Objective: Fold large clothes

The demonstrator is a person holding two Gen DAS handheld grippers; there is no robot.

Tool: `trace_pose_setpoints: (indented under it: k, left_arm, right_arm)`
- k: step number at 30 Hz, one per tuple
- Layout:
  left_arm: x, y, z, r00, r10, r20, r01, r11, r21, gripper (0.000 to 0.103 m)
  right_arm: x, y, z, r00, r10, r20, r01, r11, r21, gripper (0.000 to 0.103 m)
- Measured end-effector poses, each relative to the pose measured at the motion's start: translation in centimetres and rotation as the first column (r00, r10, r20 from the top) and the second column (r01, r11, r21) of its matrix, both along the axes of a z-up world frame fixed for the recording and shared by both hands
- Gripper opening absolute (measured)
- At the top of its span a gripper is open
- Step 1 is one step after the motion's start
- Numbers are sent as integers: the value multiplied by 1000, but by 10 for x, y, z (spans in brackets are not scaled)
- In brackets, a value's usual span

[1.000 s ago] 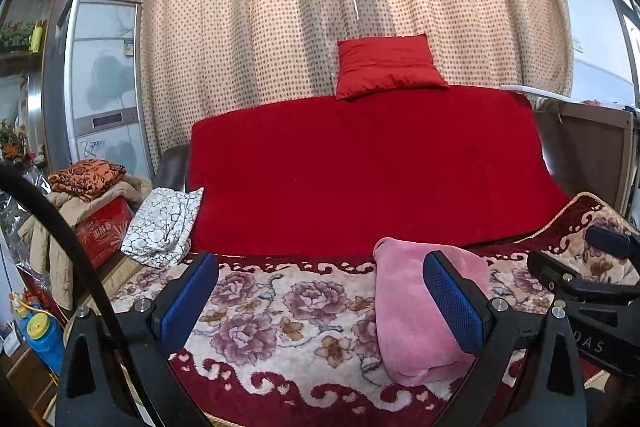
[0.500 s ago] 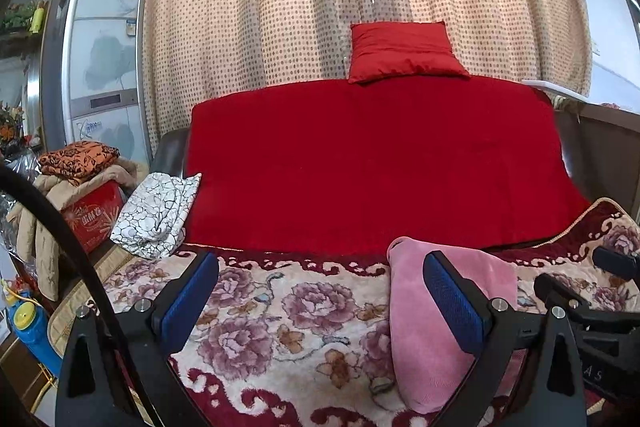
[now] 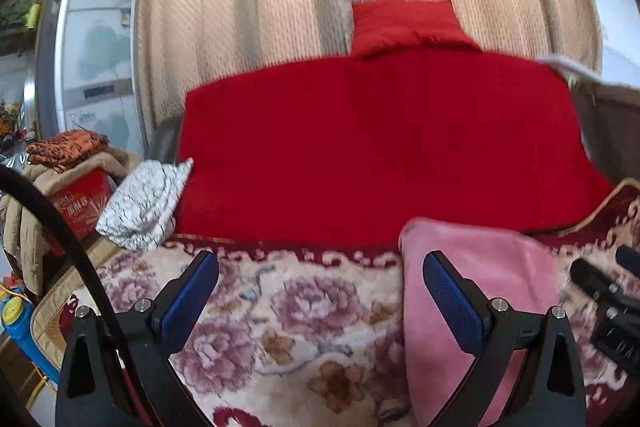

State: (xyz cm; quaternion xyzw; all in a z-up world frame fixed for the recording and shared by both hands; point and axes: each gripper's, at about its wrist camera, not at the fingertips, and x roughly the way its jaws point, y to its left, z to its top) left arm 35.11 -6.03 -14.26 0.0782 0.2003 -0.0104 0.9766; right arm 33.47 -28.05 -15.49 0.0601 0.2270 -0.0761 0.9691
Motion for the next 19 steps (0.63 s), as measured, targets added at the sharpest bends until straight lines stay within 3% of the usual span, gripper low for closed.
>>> trace_pose_setpoints:
  k: [6, 10, 19]
  left_arm:
    - [10, -17, -21, 998, -35, -58, 38, 999, 37, 102]
    - [7, -25, -20, 997, -64, -52, 66, 997, 31, 102]
    - [7, -12, -17, 998, -52, -29, 52, 999, -1, 102]
  right_arm:
    - [14, -3, -21, 998, 28, -50, -28, 1000, -2, 83]
    - [16, 4, -25, 997, 46, -68, -48, 998, -42, 83]
    - [19, -2, -28, 996, 21, -88, -21, 1000, -3, 83]
